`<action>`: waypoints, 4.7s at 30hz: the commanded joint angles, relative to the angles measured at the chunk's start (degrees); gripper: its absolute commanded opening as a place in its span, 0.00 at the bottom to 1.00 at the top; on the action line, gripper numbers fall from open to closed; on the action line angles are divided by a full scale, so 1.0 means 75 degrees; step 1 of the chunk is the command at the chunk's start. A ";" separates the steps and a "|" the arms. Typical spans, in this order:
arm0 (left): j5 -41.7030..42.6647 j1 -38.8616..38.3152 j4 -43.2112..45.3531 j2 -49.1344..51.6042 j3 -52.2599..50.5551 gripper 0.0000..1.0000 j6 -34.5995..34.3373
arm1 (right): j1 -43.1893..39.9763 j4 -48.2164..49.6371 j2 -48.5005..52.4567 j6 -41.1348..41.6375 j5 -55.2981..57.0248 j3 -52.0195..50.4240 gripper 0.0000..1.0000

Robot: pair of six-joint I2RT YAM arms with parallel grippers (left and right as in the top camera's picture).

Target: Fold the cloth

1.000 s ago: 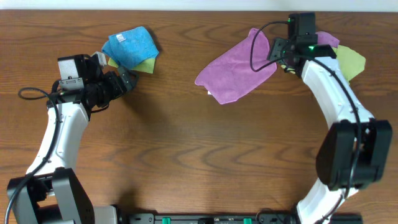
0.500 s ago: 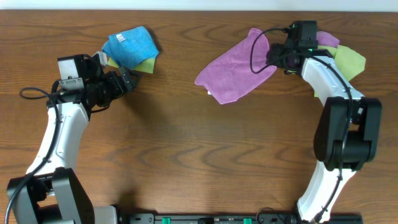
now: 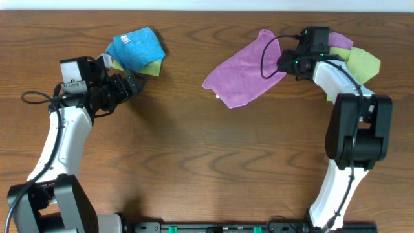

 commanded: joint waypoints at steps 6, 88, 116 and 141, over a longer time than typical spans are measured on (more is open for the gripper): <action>0.0114 0.0052 0.0000 -0.0143 0.0189 0.96 -0.0041 | -0.0041 -0.0009 0.0233 -0.0061 -0.0245 -0.0015 0.45; -0.1349 -0.1868 -0.3104 -0.0140 0.1148 0.95 -0.0044 | 0.0758 -0.1935 -0.2699 0.1667 -0.0239 -0.3450 0.52; 0.0140 -0.2422 -0.2468 0.0935 0.0868 0.95 -0.0667 | 0.0743 -0.1871 -0.5423 0.1195 0.0915 -0.2876 0.01; 0.0536 -0.2780 -0.1632 0.1373 0.0886 0.95 -0.0956 | 0.1023 -0.0589 -0.5423 0.0752 -0.2404 -0.2876 0.01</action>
